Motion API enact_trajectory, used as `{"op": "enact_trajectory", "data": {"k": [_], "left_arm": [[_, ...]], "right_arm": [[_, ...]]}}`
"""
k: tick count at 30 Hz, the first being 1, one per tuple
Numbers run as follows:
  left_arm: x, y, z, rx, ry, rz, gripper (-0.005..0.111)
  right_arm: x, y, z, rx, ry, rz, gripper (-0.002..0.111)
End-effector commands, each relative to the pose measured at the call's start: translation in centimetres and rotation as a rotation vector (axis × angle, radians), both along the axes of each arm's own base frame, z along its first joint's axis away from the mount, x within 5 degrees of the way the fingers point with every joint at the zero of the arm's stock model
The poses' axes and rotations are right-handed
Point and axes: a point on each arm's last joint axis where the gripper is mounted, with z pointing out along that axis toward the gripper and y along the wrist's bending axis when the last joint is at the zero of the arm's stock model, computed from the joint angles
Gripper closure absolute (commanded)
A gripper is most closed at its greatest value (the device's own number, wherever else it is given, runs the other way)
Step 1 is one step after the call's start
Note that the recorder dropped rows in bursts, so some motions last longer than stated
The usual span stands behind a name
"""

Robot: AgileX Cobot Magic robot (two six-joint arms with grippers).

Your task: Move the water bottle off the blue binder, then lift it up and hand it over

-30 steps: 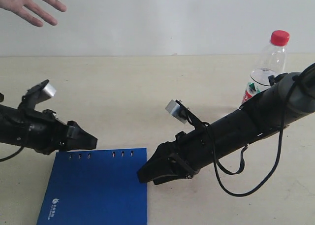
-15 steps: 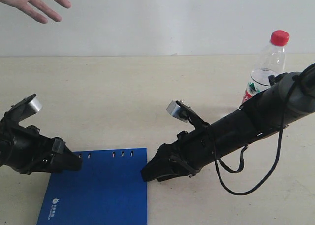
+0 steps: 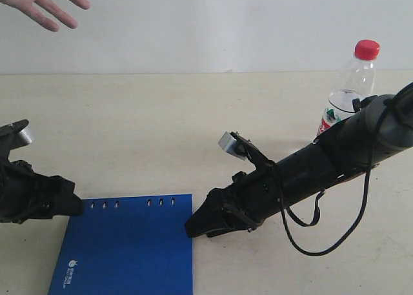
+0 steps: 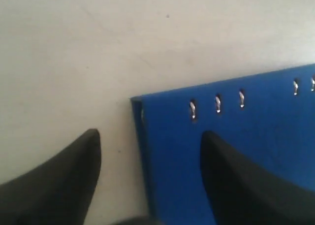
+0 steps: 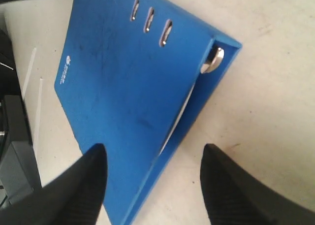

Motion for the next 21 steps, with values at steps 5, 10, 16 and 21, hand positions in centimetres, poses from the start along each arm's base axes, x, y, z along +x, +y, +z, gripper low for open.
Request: {"op": "enact_trajectory", "data": {"k": [5, 10, 16, 21], "left_arm": [[-0.3, -4.4, -0.7, -0.617, -0.059, -0.269, 0.051], [-0.6, -5.1, -0.7, -0.726, -0.129, -0.376, 0.059], [-1.1, -5.1, -0.9, -0.711, -0.104, -0.432, 0.102], [-1.5, -5.6, -1.0, -0.715, -0.059, -0.451, 0.102]], "right_arm": [[0.2, -0.1, -0.1, -0.015, -0.026, 0.003, 0.055], [-0.1, 0.1, 0.2, 0.021, -0.015, 0.029, 0.056], [-0.1, 0.1, 0.2, 0.031, -0.026, 0.043, 0.056], [-0.1, 0.1, 0.3, 0.033, -0.023, 0.037, 0.056]]}}
